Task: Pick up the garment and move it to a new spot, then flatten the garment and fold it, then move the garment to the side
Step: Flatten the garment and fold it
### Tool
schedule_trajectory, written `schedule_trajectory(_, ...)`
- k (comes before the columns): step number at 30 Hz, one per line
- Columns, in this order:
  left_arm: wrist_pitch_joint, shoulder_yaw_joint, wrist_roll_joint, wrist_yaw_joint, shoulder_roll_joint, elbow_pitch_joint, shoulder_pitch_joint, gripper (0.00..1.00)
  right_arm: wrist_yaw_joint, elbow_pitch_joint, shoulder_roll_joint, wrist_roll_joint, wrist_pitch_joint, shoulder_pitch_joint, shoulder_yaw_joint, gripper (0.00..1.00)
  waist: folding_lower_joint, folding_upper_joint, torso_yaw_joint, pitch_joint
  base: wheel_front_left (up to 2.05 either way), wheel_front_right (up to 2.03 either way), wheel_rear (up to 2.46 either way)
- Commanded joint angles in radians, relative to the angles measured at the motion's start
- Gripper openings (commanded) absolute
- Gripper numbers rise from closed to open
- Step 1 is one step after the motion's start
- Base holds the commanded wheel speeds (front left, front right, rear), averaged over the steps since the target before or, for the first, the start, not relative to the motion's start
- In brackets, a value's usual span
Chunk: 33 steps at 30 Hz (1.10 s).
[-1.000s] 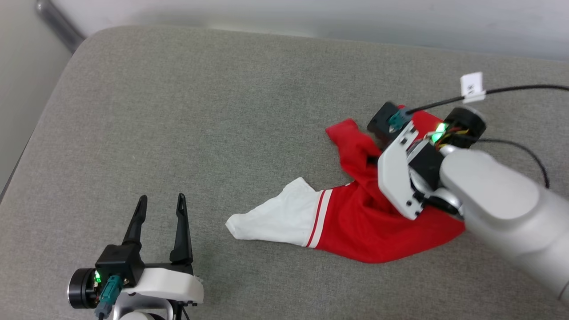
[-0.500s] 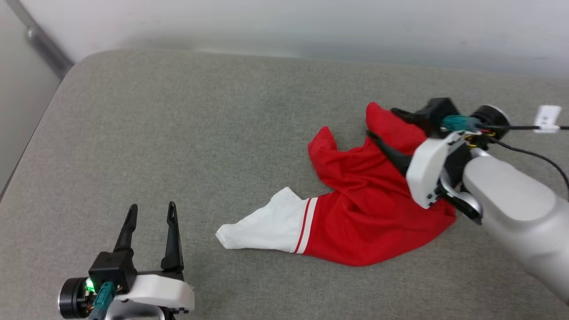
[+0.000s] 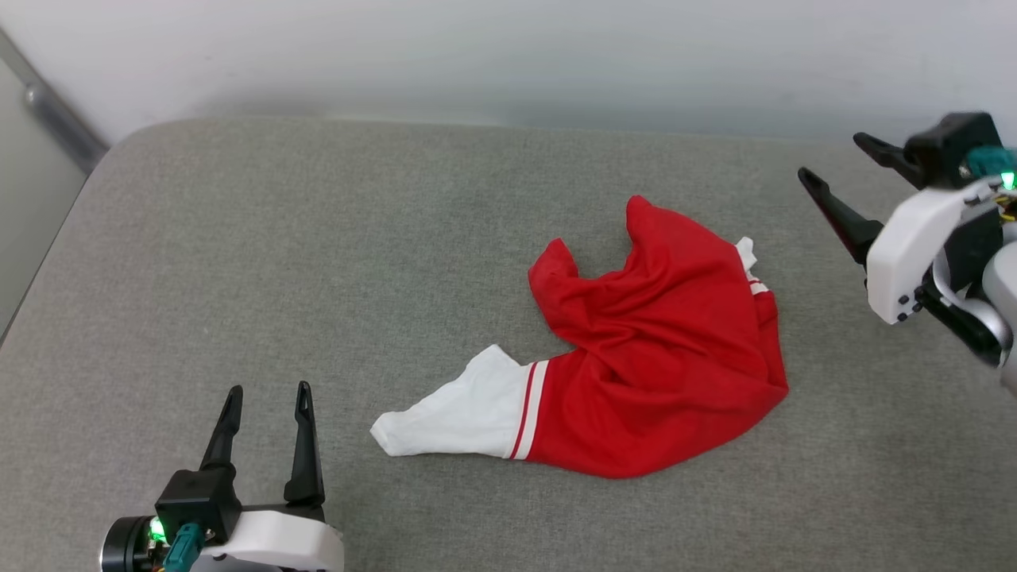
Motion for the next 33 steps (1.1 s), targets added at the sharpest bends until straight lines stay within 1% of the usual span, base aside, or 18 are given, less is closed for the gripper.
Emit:
schedule_trajectory(1, -0.003, -0.002, 0.001, -0.003, 0.000, -0.005, -0.003, 1.00, -0.001, -0.019, -0.005, 0.019, 0.055, -0.019, 0.012, 1.00, 0.0000, -0.0001, 0.006, 0.010, 0.00, 0.00, 0.00)
schedule_trajectory(5, -0.003, -0.011, -0.002, -0.006, 0.000, -0.011, -0.024, 1.00, -0.001, -0.114, -0.073, 0.123, 0.368, -0.078, 0.089, 1.00, 0.0000, -0.0001, 0.026, 0.047, 0.00, 0.00, 0.00)
schedule_trajectory(7, -0.003, -0.018, -0.008, -0.003, 0.000, -0.016, -0.040, 1.00, -0.001, -0.142, -0.097, 0.165, 0.514, -0.116, 0.123, 1.00, 0.0000, -0.0001, 0.039, 0.074, 0.00, 0.00, 0.00)
schedule_trajectory(9, -0.003, -0.031, -0.011, 0.000, 0.000, -0.020, -0.055, 1.00, -0.001, -0.145, -0.106, 0.196, 0.623, -0.149, 0.142, 1.00, 0.0000, -0.0001, 0.054, 0.101, 0.00, 0.00, 0.00)
schedule_trajectory(11, -0.003, -0.045, -0.019, 0.005, 0.000, -0.024, -0.072, 1.00, -0.001, -0.133, -0.108, 0.204, 0.699, -0.179, 0.157, 1.00, 0.0000, -0.0001, 0.070, 0.131, 0.00, 0.00, 0.00)
schedule_trajectory(13, -0.003, -0.055, -0.025, 0.013, 0.000, -0.030, -0.088, 1.00, -0.001, -0.106, -0.095, 0.205, 0.747, -0.198, 0.164, 1.00, 0.0000, -0.0001, 0.086, 0.162, 0.00, 0.00, 0.00)
schedule_trajectory(15, -0.003, -0.068, -0.032, 0.020, 0.000, -0.035, -0.104, 1.00, -0.001, -0.066, -0.075, 0.193, 0.769, -0.203, 0.173, 1.00, 0.0000, -0.0001, 0.100, 0.188, 0.00, 0.00, 0.00)
schedule_trajectory(20, -0.003, -0.088, -0.044, 0.034, 0.000, -0.041, -0.131, 1.00, -0.001, 0.037, -0.011, 0.218, 0.747, -0.144, 0.173, 1.00, 0.0000, -0.0001, 0.132, 0.237, 0.00, 0.00, 0.00)
schedule_trajectory(26, -0.003, -0.077, -0.045, 0.041, 0.000, -0.033, -0.135, 1.00, 0.006, 0.068, 0.032, 0.224, 0.740, -0.054, 0.284, 1.00, 0.0000, -0.0001, 0.131, 0.239, 0.00, 0.00, 0.00)
schedule_trajectory(27, -0.003, -0.074, -0.043, 0.043, 0.000, -0.030, -0.131, 1.00, 0.006, 0.066, 0.033, 0.226, 0.722, -0.058, 0.288, 0.19, 0.0000, -0.0001, 0.127, 0.234, 0.00, 0.00, 0.00)
schedule_trajectory(28, -0.003, -0.075, -0.041, 0.043, 0.000, -0.029, -0.129, 1.00, 0.006, 0.065, 0.030, 0.234, 0.709, -0.063, 0.290, 0.00, 0.0000, -0.0001, 0.123, 0.227, 0.00, 0.00, 0.00)
schedule_trajectory(30, -0.003, -0.076, -0.037, 0.043, 0.000, -0.027, -0.122, 1.00, 0.004, 0.051, 0.017, 0.248, 0.665, -0.087, 0.286, 0.00, 0.0000, -0.0001, 0.113, 0.210, 0.00, 0.00, 0.00)
schedule_trajectory(33, -0.003, -0.073, -0.033, 0.043, 0.000, -0.024, -0.113, 1.00, 0.001, 0.013, -0.028, 0.251, 0.586, -0.131, 0.286, 0.00, 0.0000, -0.0001, 0.098, 0.179, 0.00, 0.00, 0.00)
